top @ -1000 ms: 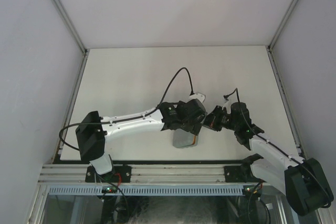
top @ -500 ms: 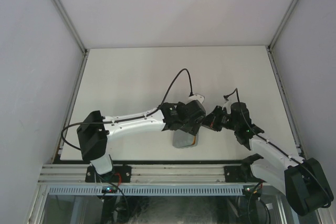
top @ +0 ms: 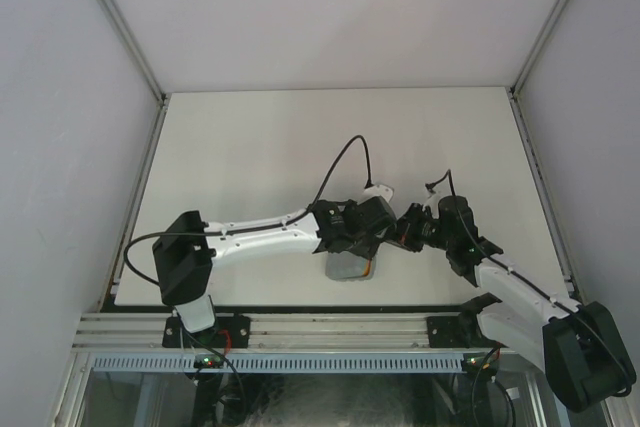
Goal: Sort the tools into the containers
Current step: Open the storage box at the center of the board.
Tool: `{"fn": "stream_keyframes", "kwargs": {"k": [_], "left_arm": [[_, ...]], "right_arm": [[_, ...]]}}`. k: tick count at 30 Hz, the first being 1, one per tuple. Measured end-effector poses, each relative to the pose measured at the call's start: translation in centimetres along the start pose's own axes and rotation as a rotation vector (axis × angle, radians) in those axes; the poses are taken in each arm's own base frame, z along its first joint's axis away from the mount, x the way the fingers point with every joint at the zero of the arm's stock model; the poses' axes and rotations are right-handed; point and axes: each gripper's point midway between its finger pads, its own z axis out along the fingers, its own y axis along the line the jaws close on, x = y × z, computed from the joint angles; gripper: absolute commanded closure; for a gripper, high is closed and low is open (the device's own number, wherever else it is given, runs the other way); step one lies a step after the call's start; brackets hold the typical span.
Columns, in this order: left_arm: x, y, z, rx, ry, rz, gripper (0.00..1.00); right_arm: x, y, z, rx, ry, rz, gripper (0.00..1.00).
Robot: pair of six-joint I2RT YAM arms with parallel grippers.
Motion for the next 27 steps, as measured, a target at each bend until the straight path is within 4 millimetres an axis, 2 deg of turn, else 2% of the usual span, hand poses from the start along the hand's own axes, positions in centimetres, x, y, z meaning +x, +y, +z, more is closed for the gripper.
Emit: {"fn": "stream_keyframes", "kwargs": {"k": [5,12,16,22,27], "left_arm": [[-0.3,0.7,-0.8,-0.017,-0.034,-0.014,0.48],[-0.8,3.1,-2.3,-0.049,-0.079,-0.051,0.48],[-0.3,5.7,-1.8,-0.113,-0.065,-0.071,0.48],[1.7,9.3,-1.0,-0.193,-0.021,-0.092,0.48],[2.1,10.1,-0.9,-0.173,-0.040,-0.128,0.49]], "right_arm": [[-0.1,-0.2,-0.1,0.012,-0.009,-0.005,1.00],[-0.2,-0.5,-0.2,0.025,-0.015,-0.008,1.00],[-0.4,-0.5,-0.2,0.027,-0.023,-0.009,1.00],[-0.6,-0.6,-0.3,0.033,-0.028,-0.019,1.00],[-0.7,-0.7,-0.3,0.040,-0.026,-0.022,1.00]]}}
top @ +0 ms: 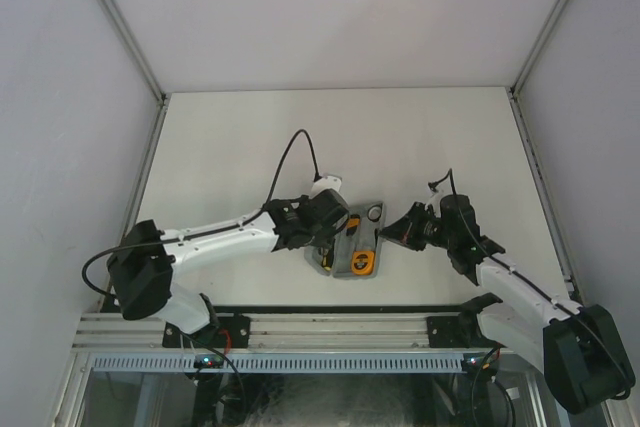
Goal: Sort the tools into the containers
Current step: Open the storage box at the center of the board.
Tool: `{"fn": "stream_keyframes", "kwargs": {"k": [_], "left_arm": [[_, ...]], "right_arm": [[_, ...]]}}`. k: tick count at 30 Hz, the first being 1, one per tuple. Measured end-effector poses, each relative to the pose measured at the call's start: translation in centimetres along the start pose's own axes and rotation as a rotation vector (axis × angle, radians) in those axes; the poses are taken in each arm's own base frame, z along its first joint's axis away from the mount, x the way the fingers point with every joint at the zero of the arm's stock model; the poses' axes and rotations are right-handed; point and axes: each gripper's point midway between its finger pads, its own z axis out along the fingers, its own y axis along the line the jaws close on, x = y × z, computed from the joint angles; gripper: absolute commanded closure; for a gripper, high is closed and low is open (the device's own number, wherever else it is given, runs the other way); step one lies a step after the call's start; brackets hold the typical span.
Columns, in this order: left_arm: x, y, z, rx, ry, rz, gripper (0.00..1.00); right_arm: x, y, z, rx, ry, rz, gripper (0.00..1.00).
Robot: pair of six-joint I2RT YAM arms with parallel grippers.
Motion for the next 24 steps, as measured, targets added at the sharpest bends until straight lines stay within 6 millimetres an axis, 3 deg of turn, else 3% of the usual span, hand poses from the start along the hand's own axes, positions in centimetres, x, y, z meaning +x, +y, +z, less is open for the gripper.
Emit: {"fn": "stream_keyframes", "kwargs": {"k": [9,24], "left_arm": [[0.4,1.0,0.6,0.046,-0.047,-0.099,0.50],[1.2,2.5,2.3,0.121,-0.154,-0.326,0.47]], "right_arm": [[-0.7,-0.8,0.4,0.016,0.008,-0.007,1.00],[-2.0,-5.1,2.0,0.129,0.049,-0.030,1.00]]}}
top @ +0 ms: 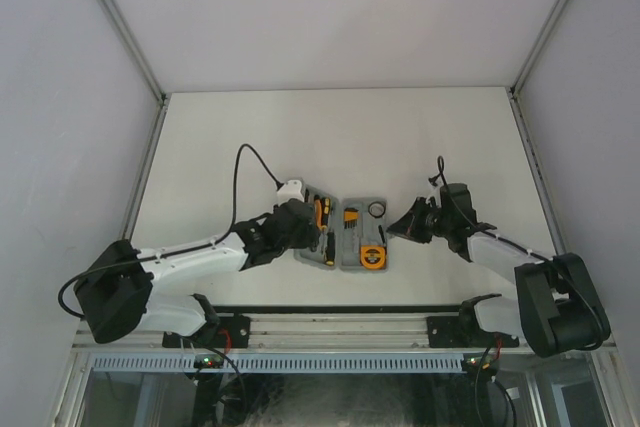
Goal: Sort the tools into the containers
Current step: Open the storage box at the center of the board.
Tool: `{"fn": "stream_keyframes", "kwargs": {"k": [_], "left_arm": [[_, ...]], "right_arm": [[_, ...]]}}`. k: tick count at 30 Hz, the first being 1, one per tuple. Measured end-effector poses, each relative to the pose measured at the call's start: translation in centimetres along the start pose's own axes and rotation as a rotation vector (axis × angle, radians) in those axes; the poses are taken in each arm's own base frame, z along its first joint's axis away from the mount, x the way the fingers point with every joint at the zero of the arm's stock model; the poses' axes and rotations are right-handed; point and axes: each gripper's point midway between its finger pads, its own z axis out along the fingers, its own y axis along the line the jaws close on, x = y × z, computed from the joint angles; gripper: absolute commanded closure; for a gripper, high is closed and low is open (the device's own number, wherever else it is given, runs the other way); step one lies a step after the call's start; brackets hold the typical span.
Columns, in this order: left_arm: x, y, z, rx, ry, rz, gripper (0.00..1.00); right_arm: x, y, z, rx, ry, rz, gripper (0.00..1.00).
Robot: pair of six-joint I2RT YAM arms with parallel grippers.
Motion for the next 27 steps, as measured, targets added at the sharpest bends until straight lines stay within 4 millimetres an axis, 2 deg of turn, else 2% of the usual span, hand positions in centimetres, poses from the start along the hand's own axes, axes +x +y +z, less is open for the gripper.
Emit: {"fn": "stream_keyframes", "kwargs": {"k": [12,16,22,27], "left_arm": [[2.5,1.7,1.2,-0.013,0.035,-0.054,0.32],[3.9,3.4,1.2,-0.058,0.077,-0.036,0.26],[3.9,4.1,0.8,-0.074,0.088,-0.036,0.21],[4.0,5.1,-0.3,-0.105,0.106,-0.019,0.21]], "right_arm": [[-0.2,-1.5,0.2,0.080,0.001,-0.033,1.00],[0.0,-1.8,0.2,0.092,0.009,-0.034,1.00],[0.0,-1.9,0.2,0.098,0.012,-0.035,1.00],[0.2,-2.0,0.2,0.100,0.018,-0.035,0.98]]}}
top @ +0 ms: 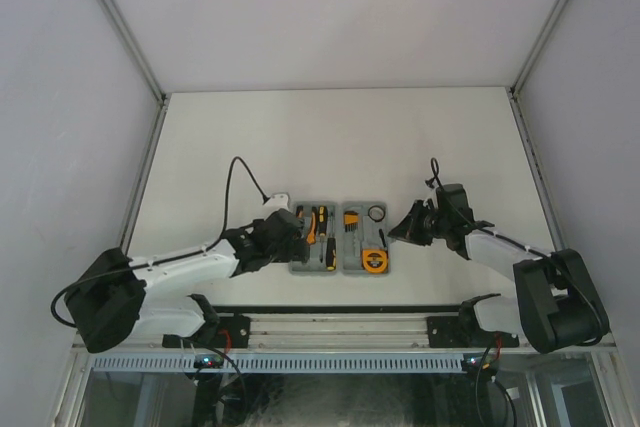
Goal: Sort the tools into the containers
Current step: Open the storage box at the center of the board, then move the storage box to the center of the board.
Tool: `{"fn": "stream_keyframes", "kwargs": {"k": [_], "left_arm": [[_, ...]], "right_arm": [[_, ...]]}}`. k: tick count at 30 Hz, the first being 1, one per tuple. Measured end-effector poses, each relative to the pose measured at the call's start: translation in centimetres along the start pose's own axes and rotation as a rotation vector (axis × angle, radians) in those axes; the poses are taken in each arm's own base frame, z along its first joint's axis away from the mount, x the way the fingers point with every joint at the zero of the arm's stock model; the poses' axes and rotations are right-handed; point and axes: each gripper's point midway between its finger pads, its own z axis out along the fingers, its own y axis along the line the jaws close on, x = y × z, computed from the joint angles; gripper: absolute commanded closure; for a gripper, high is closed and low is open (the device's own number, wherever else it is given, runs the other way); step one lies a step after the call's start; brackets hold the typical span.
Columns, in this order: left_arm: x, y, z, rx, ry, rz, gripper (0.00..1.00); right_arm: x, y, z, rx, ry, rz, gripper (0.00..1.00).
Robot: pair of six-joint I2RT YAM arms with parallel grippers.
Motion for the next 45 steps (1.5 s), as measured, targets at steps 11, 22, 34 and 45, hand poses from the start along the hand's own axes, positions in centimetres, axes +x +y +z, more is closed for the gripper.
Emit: {"fn": "stream_keyframes", "kwargs": {"k": [11,22,34,45], "left_arm": [[-4.3,-1.5,-2.8,-0.020,-0.042,0.049,0.38],[-3.3,-1.5,-0.3,-0.094,0.038,0.132,0.53],[-3.7,-0.9,0.3,-0.103,0.039,0.139,0.50],[-7.1,0.1,1.1,0.100,-0.029,-0.071,0.48]], "right_arm": [[0.0,-0.3,-0.2,0.020,-0.007,-0.012,0.83],[-0.9,-0.2,-1.6,0.053,-0.064,-0.051,0.87],[-2.7,0.6,-4.3,0.095,-0.191,-0.110,0.90],[-2.6,3.1,-5.1,0.059,-0.203,-0.173,0.91]]}}
